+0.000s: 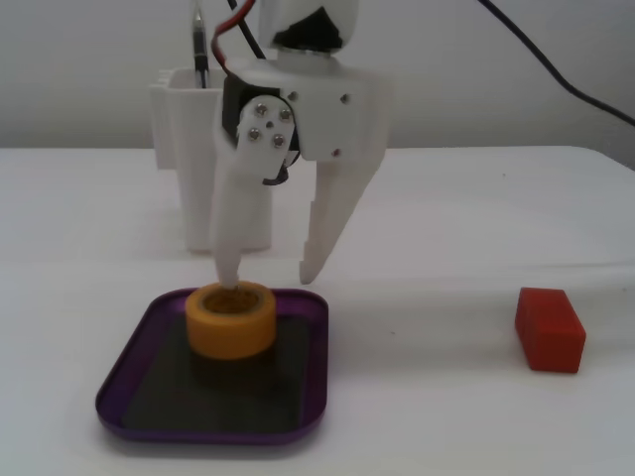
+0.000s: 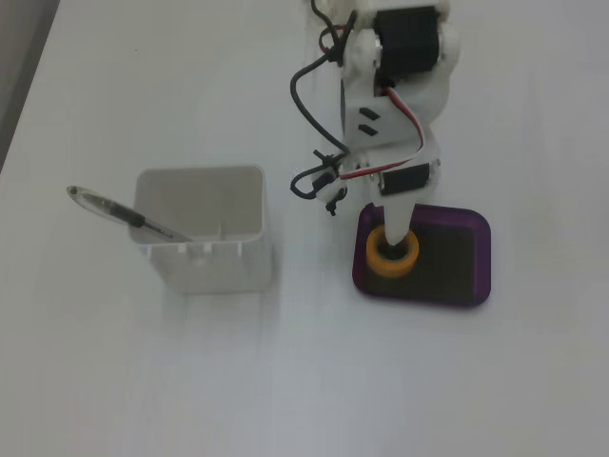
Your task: Remove the yellow tape from the box.
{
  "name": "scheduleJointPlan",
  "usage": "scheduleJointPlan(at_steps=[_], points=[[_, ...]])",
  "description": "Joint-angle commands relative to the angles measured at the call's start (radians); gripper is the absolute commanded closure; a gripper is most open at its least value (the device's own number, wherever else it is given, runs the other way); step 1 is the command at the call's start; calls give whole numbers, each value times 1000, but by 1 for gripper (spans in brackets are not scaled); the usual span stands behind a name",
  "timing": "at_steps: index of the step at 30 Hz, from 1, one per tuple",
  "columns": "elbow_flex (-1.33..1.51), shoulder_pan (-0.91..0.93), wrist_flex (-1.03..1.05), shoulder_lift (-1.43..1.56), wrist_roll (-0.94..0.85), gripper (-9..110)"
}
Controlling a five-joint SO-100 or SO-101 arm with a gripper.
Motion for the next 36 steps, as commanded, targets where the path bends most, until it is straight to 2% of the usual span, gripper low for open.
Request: scheduleJointPlan(at_steps=[1,20,26,30,36], points=[[-29,-6,-20,3,-2,85],[-38,-15,-46,-135,5,85],[-104,-15,-34,-146,8,102],[-176,-15,-8,-140,8,102],[-383,-17,150,-133,9,102]])
